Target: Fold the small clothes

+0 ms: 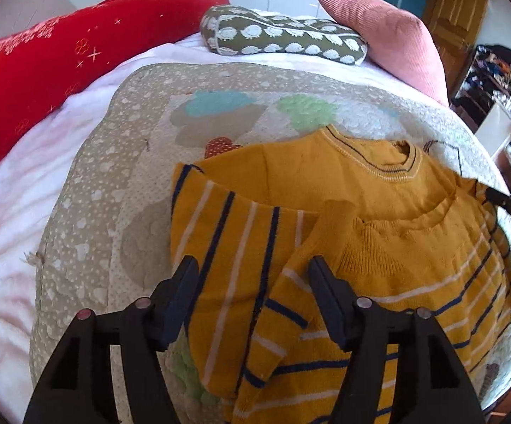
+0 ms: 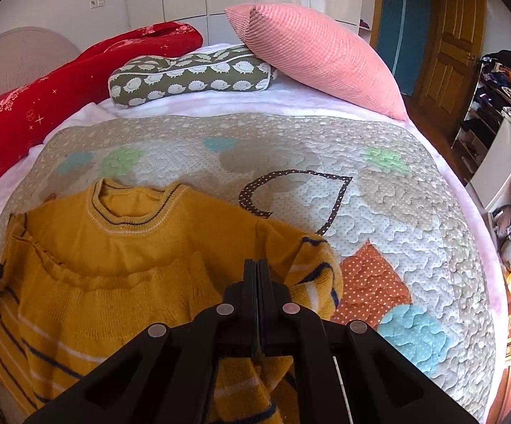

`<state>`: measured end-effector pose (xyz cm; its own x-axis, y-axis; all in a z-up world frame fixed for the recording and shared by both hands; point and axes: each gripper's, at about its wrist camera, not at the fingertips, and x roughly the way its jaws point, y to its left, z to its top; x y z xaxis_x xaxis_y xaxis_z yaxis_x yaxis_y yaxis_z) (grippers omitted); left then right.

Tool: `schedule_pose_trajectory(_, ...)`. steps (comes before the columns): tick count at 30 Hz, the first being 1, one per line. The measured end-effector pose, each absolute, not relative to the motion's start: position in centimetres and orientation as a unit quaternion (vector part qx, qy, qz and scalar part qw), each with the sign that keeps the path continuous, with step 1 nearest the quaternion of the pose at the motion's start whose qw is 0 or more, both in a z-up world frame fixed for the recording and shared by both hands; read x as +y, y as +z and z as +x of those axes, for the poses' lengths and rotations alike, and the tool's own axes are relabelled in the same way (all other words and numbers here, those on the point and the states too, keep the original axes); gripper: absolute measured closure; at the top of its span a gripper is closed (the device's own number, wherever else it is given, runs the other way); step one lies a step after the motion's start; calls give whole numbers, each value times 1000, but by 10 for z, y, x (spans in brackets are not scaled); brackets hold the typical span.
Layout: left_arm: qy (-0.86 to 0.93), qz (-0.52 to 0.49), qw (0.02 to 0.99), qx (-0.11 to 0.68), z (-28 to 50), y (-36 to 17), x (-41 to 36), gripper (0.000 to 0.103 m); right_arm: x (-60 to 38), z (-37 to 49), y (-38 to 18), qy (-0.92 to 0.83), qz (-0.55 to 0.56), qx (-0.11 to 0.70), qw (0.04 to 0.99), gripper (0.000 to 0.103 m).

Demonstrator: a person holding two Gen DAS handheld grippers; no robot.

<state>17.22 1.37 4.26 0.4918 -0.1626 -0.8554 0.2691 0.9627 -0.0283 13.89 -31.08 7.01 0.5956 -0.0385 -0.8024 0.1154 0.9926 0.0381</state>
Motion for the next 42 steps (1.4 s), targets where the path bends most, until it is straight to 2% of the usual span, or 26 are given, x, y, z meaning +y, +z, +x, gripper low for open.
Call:
schedule_pose_trajectory(2,-115,115,851,499,177,32,-3,91,-308,133,71,-31,53,453,890,101)
schedule_pose_trajectory(3,-88,144,847,504,180,26,-7,101,-306,129,73,-23,59,452,890,101)
schedule_pose_trajectory(4,-62,161,849,500,182,24,-8,103,-303,126,75,-12,67,450,890,101)
schedule_pose_trajectory(10,-14,128,849,512,191,16,27,103,-266,114,76,94,110,457,878,98)
schedule_pose_trajectory(12,-30,93,854,512,187,21,39,103,-247,116,64,126,103,474,866,91)
schedule_pose_trajectory(14,-38,58,860,506,181,32,51,103,-234,122,45,132,89,498,852,71)
schedule_pose_trajectory(17,-57,4,869,491,167,54,66,100,-240,132,22,86,88,502,856,74)
schedule_pose_trajectory(18,-69,-13,869,489,162,59,70,93,-243,133,22,73,96,493,861,74)
schedule_pose_trajectory(19,-86,-30,868,489,157,62,73,80,-246,133,23,60,104,490,863,74)
schedule_pose_trajectory(21,-114,-42,863,491,151,61,70,61,-246,132,25,42,110,486,866,74)
schedule_pose_trajectory(25,-134,5,858,496,145,45,39,58,-241,127,27,31,91,487,868,73)
schedule_pose_trajectory(27,-128,61,854,500,149,33,19,58,-247,119,34,24,103,482,870,72)
schedule_pose_trajectory(29,-107,124,848,504,152,22,2,92,-258,109,44,14,123,474,872,71)
schedule_pose_trajectory(30,-97,140,845,507,152,20,-3,96,-264,102,49,13,133,470,872,71)
schedule_pose_trajectory(35,-72,122,852,504,152,27,18,97,-306,64,65,-23,148,459,876,71)
schedule_pose_trajectory(38,-40,104,855,506,155,29,40,103,-332,45,64,-47,151,460,874,71)
schedule_pose_trajectory(40,-11,100,860,501,154,32,55,103,-348,34,62,-66,162,461,870,70)
schedule_pose_trajectory(42,-31,49,862,503,147,42,75,103,-362,23,59,-67,189,459,866,67)
